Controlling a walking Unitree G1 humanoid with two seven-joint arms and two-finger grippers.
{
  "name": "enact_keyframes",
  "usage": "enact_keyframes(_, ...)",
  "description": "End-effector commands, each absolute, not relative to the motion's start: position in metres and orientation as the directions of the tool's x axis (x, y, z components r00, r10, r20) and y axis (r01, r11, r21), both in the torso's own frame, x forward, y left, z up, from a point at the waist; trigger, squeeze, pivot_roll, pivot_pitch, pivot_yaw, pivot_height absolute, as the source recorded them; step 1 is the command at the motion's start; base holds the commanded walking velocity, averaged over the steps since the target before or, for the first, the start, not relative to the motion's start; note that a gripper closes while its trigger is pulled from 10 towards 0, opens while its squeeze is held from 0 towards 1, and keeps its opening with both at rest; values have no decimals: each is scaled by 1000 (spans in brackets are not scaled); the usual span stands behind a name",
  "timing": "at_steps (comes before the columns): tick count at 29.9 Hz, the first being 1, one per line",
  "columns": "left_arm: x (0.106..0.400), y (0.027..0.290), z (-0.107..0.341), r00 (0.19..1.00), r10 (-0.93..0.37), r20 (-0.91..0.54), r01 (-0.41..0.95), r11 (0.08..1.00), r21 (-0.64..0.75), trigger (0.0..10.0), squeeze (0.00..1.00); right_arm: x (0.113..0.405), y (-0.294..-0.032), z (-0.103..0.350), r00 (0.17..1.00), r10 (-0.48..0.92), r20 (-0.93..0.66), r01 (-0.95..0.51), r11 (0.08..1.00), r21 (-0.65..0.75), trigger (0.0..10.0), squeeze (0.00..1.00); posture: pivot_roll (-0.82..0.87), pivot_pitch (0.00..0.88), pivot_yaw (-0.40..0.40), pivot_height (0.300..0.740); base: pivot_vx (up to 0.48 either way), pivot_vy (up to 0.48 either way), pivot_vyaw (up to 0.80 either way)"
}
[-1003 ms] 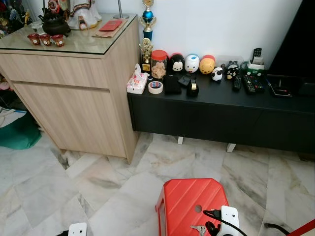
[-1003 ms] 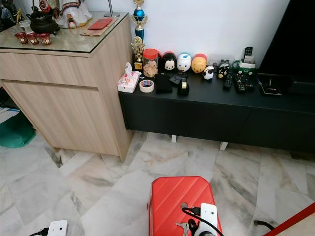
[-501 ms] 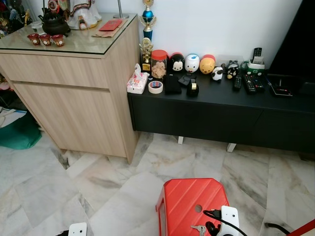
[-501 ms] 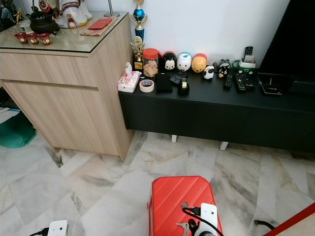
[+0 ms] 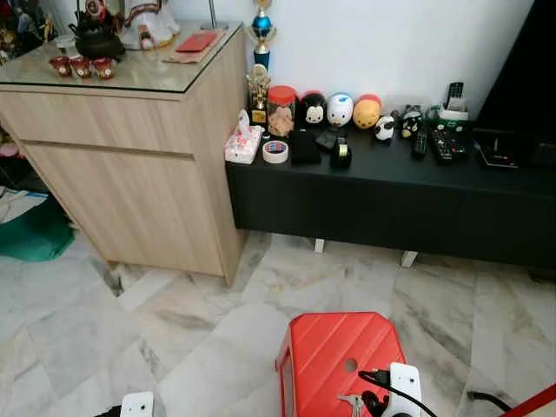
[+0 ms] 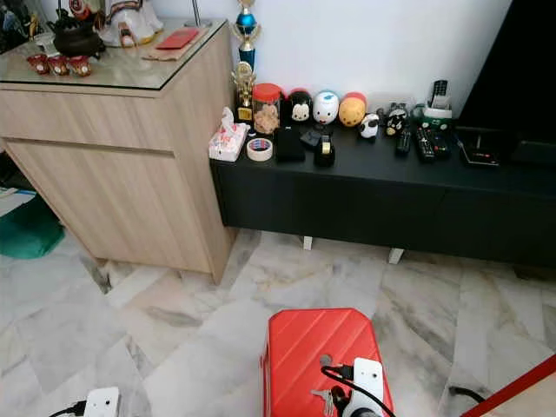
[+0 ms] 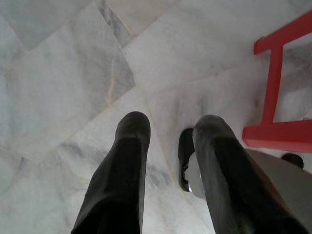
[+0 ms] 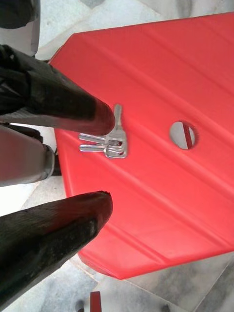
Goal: Hang keys on a hook
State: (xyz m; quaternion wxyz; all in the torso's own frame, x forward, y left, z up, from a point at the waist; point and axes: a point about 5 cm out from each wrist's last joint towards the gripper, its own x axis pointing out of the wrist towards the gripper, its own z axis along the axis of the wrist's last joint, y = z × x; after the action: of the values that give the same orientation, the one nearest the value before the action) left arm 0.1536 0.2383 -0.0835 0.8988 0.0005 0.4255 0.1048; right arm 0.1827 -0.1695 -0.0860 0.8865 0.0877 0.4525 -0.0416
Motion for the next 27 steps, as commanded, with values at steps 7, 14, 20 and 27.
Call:
enact_keyframes(7, 147, 239, -86, 601, 194, -776, -199, 976, 90, 10000, 0, 188, -172, -83, 610, -5, -792, 168, 978, 124, 10000, 0, 95, 0, -11, 652, 0, 0, 0)
enact_keyframes(14, 150, 239, -83, 638, 211, -741, -208, 973, 99, 10000, 0, 196, -167, -79, 627, 11, -779, 152, 979, 136, 10000, 0, 95, 0, -16, 652, 0, 0, 0)
enact_keyframes(20, 155, 239, -77, 710, 218, -670, -197, 974, 109, 10000, 0, 200, -167, -77, 645, 11, -764, 153, 978, 143, 10000, 0, 87, 0, -17, 652, 0, 0, 0)
enact_keyframes(27, 159, 238, -70, 780, 202, -592, -183, 979, 94, 10000, 0, 206, -170, -72, 673, 18, -739, 137, 979, 148, 10000, 0, 85, 0, -19, 652, 0, 0, 0)
